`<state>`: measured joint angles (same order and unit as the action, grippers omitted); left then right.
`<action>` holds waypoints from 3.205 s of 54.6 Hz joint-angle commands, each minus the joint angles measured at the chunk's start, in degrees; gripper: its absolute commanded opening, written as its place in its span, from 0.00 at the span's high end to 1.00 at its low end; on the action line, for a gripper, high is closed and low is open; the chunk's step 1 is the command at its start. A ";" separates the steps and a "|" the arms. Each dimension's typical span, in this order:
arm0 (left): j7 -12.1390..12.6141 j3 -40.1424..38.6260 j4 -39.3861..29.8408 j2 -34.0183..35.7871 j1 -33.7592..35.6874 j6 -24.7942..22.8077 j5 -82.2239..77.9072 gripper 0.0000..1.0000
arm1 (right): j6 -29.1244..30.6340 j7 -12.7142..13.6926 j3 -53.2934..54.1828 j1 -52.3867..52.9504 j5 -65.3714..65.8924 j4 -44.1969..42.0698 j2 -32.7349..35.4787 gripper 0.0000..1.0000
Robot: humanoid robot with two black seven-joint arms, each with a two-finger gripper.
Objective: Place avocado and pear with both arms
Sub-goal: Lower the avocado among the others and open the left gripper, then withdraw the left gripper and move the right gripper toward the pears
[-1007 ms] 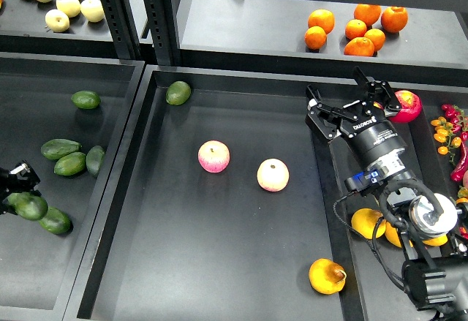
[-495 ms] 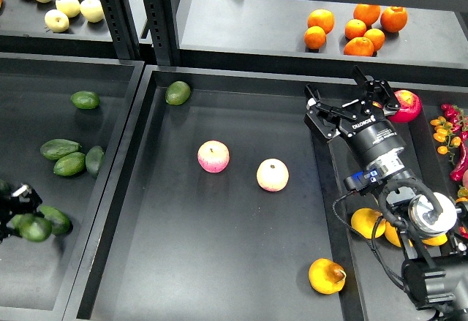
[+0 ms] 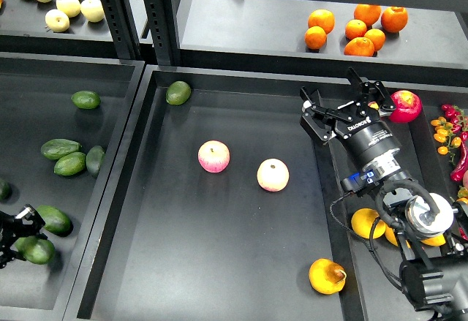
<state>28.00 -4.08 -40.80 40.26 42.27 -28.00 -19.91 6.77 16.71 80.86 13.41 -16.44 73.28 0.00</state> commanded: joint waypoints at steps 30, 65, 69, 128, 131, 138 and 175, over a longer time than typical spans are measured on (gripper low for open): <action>0.00 -0.05 1.07 -0.79 -0.34 0.00 -0.83 0.39 | -0.09 -0.01 0.00 -0.05 0.09 0.02 0.00 0.00; 0.00 -2.24 0.63 0.26 0.62 0.00 -1.62 0.16 | -0.17 -0.01 0.00 -0.05 0.09 -0.07 0.00 0.00; 0.00 -5.58 0.28 1.93 0.71 0.00 -1.53 0.11 | -0.26 -0.01 0.00 0.12 0.27 -0.07 0.00 0.00; 0.00 -41.44 -0.42 -2.90 0.71 0.00 24.92 0.01 | 0.00 0.34 -2.11 -0.23 0.71 -0.33 0.00 0.00; 0.00 -42.76 -0.51 -4.30 0.27 0.00 26.85 0.01 | 0.00 0.34 -2.90 -0.23 0.71 -0.33 0.00 0.00; 0.00 -47.86 -0.42 -8.35 -1.39 0.00 28.70 0.01 | 0.26 0.43 -5.71 -0.14 0.71 -0.33 1.23 0.00; 0.00 -73.44 0.02 -29.27 -11.94 0.00 28.79 0.01 | 3.95 9.48 -29.79 10.85 0.53 0.02 32.34 0.00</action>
<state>28.00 -73.90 -40.69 14.30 32.19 -27.99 8.89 8.44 24.55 57.13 22.37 -16.09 73.17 27.76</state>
